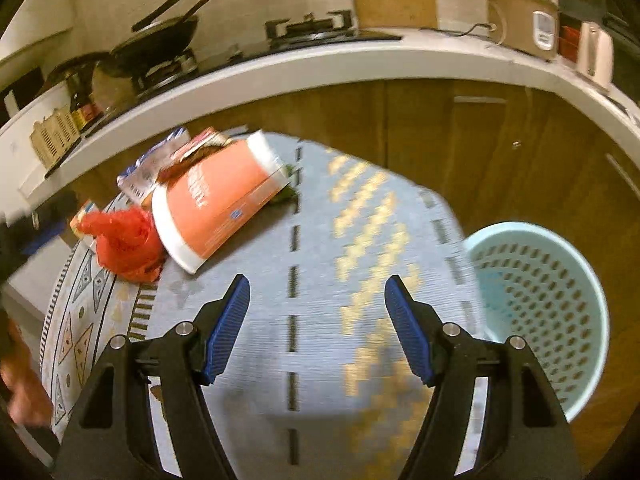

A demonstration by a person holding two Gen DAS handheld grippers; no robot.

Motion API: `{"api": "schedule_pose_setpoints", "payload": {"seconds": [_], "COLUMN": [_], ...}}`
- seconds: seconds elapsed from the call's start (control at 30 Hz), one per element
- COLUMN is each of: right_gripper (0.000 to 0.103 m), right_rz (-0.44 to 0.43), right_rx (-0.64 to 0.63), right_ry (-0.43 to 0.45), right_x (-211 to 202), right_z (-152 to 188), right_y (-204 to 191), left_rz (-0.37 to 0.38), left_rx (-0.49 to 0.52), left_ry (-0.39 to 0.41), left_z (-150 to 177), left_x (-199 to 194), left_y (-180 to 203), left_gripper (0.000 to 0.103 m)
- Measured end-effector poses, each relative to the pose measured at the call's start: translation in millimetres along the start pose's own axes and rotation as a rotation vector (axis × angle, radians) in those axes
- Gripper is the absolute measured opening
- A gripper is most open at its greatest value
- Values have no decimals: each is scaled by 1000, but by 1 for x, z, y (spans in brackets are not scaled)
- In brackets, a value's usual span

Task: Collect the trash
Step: 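Move both tools back over the table toward the orange paper cup, then grasp the orange paper cup with the right gripper and lift it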

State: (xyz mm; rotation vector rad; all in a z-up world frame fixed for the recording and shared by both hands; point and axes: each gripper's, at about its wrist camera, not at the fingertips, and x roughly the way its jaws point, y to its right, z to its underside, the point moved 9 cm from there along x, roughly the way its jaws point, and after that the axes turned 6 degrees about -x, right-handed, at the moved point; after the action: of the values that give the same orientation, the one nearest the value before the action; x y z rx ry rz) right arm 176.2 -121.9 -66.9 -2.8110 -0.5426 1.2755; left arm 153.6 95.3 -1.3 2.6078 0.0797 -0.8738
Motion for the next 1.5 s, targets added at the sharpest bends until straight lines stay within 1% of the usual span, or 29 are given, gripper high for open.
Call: {"api": "schedule_pose_setpoints", "payload": {"seconds": [0.03, 0.1, 0.17, 0.23, 0.33, 0.43, 0.67, 0.83, 0.9, 0.93, 0.97, 1.03, 1.07, 1.1, 1.13, 1.27, 1.37, 1.4, 1.5], "right_gripper": [66, 66, 66, 66, 66, 66, 66, 66, 67, 72, 73, 74, 77, 80, 82, 82, 82, 81, 69], "right_rz": [-7, -9, 11, 7, -1, -4, 24, -10, -12, -9, -7, -2, 0, -6, -14, -44, -76, -94, -131], "right_rx": [-5, -25, -50, -66, -54, -45, -99, -103, -112, -119, -123, -125, -129, -132, -132, -113, -99, -101, -110], "right_ry": [-5, -11, -15, 1, -10, -16, -25, -30, -15, -1, 10, 41, 62, 77, 80, 57, 12, 1, -5], "right_x": [3, 11, 14, 13, 17, 18, 19, 18, 15, 14, 13, 11, 11, 12, 15, 39, 59, 64, 64], "right_z": [3, 8, 12, 12, 12, 12, 10, -1, -12, -21, -30, -48, -58, -67, -73, -89, -93, -92, -87], "right_y": [-4, -12, -16, -20, -18, -16, -26, -36, -37, -37, -36, -35, -35, -35, -34, -31, -32, -35, -42], "left_rz": [-1, -9, -6, -18, -47, -43, -18, -22, -18, -20, -22, -17, -13, -9, -6, 10, 17, 18, 14], "left_rx": [-6, -9, 7, 25, 48, 35, 72, 95, 104, 108, 110, 101, 96, 91, 88, 80, 71, 65, 41], "left_ry": [-7, -19, -49, -82, -114, -143, -136, -138, -135, -132, -128, -119, -113, -105, -103, -92, -87, -87, -81], "left_z": [-4, -12, -15, -11, 1, 17, 33, 39, 42, 43, 44, 44, 44, 44, 45, 46, 44, 44, 43], "left_x": [4, 13, 27, 41, 58, 65, 56, 54, 53, 53, 53, 53, 53, 53, 53, 52, 52, 52, 53], "left_y": [-5, -13, -17, -22, -30, -37, -32, -28, -27, -28, -29, -31, -33, -34, -35, -35, -37, -38, -43], "left_gripper": [76, 76, 77, 77, 77, 77, 76, 76, 76, 75, 75, 72, 70, 67, 66, 65, 65, 68, 71]}}
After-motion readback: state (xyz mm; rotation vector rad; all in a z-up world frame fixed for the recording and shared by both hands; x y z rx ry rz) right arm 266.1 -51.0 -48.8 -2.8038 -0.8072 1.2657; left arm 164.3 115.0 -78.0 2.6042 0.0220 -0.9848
